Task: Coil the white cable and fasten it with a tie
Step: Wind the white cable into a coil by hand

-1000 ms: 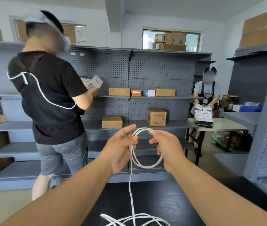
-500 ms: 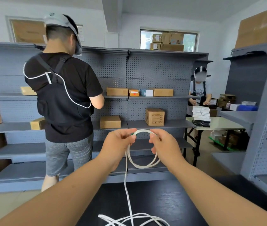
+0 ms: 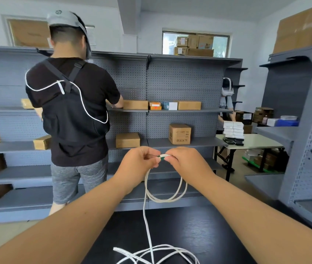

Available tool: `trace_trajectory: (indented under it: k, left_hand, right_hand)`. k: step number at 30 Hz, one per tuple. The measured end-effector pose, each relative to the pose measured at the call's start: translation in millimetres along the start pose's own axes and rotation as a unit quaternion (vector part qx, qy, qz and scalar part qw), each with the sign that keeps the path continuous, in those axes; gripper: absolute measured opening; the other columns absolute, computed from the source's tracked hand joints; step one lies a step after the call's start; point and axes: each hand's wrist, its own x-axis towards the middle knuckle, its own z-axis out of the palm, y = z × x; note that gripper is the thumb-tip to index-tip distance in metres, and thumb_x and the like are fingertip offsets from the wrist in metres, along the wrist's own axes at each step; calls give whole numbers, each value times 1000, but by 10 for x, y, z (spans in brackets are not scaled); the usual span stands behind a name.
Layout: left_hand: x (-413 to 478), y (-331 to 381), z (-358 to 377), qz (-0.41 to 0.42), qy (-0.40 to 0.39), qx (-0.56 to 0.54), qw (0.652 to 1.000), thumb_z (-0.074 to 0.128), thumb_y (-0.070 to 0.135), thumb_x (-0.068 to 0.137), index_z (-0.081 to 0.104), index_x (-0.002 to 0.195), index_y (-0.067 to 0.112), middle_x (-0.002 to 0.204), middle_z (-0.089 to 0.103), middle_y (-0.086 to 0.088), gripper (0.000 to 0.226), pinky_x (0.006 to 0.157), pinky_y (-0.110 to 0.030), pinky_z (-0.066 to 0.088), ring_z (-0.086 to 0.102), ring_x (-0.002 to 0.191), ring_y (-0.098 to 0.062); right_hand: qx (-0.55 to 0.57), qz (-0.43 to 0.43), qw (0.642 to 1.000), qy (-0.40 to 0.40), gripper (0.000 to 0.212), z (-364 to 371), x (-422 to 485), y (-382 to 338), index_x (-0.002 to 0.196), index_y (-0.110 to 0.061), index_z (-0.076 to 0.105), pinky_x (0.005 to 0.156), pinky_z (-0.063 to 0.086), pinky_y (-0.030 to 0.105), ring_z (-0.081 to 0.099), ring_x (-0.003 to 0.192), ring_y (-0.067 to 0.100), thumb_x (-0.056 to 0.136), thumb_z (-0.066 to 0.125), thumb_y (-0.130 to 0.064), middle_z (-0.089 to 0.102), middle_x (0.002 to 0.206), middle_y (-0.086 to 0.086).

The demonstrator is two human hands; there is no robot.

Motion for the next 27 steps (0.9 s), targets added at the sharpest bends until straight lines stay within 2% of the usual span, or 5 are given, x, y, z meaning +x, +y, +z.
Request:
trace_trajectory:
  k: [8, 13, 17, 23, 27]
  left_hand:
    - [-69, -136, -19, -66, -92, -130, 985, 53, 11, 93, 65, 93, 9, 72, 68, 2, 13, 67, -14, 51, 60, 64, -6]
    - [-133, -237, -87, -98, -154, -153, 971, 50, 13, 94, 65, 93, 8, 74, 68, -2, 15, 83, -24, 52, 63, 73, -9]
    - [-125, -302, -140, -111, -175, -99, 973, 68, 15, 81, 68, 88, 12, 79, 68, 0, 8, 91, -30, 47, 60, 79, -13]
    - [-105, -257, -50, -86, -108, -55, 989, 61, 9, 87, 67, 82, 17, 72, 62, 1, 10, 79, -26, 44, 53, 70, -11]
    - [-117, -267, 71, -74, -32, -54, 995, 55, 18, 92, 63, 83, 19, 97, 69, -12, 11, 89, -35, 45, 56, 85, -17]
  right_hand:
    - [-7, -13, 999, 44, 27, -13, -57, -6, 89, -9, 65, 70, 36, 34, 46, 74, 18, 97, 44, -25, 54, 75, 4]
    - [18, 3, 995, 100, 24, -17, -62, 43, 88, -8, 67, 70, 45, 38, 54, 75, 25, 95, 49, -21, 61, 76, 8]
    - [15, 4, 988, 154, 24, -39, -61, 103, 86, -4, 69, 68, 47, 41, 57, 71, 28, 94, 51, -18, 64, 72, 11]
    - [55, 42, 976, 205, 24, -47, -50, 104, 86, -5, 69, 67, 43, 37, 56, 71, 26, 94, 51, -18, 65, 72, 10]
    - [87, 75, 960, 255, 24, 22, -89, 95, 77, -6, 64, 61, 41, 37, 53, 64, 27, 93, 51, -17, 57, 63, 6]
